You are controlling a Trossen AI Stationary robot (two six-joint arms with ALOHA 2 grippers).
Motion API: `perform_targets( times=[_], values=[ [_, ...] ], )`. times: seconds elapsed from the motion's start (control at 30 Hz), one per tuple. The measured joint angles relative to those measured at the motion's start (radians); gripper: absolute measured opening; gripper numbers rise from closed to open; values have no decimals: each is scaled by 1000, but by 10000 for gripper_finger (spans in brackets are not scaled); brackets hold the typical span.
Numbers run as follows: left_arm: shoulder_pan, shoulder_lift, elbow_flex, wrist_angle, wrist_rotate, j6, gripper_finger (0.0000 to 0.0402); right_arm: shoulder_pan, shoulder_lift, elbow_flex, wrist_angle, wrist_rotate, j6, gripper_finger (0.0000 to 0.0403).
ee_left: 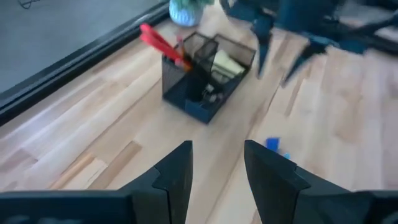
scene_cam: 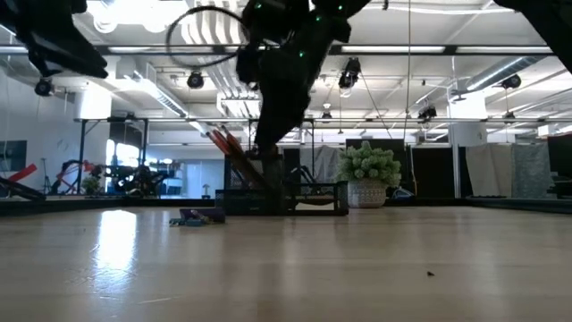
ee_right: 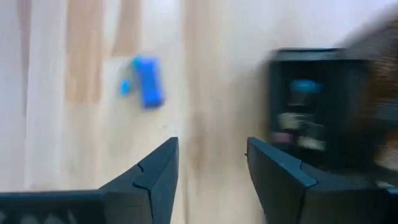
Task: Pick and place office supplies into organizer
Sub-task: Put the violet eraser into the desk organizer
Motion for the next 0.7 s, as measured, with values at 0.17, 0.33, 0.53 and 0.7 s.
perform_targets(
  times=[0.17,0.33,0.53,0.7],
  values=[
    [0,12,-37,0,15,-4,130,42,71,-15,159,-6,-61,171],
    [0,1,-56,12,41,-5,130,70,134,-16,190,-4,-64,177],
    [0,-23,-58,10,43,-3,130,135,168,-13,212,0,-114,180],
    [0,-45,-62,12,43,-4,130,176,189,-12,270,146,-134,178]
  ],
)
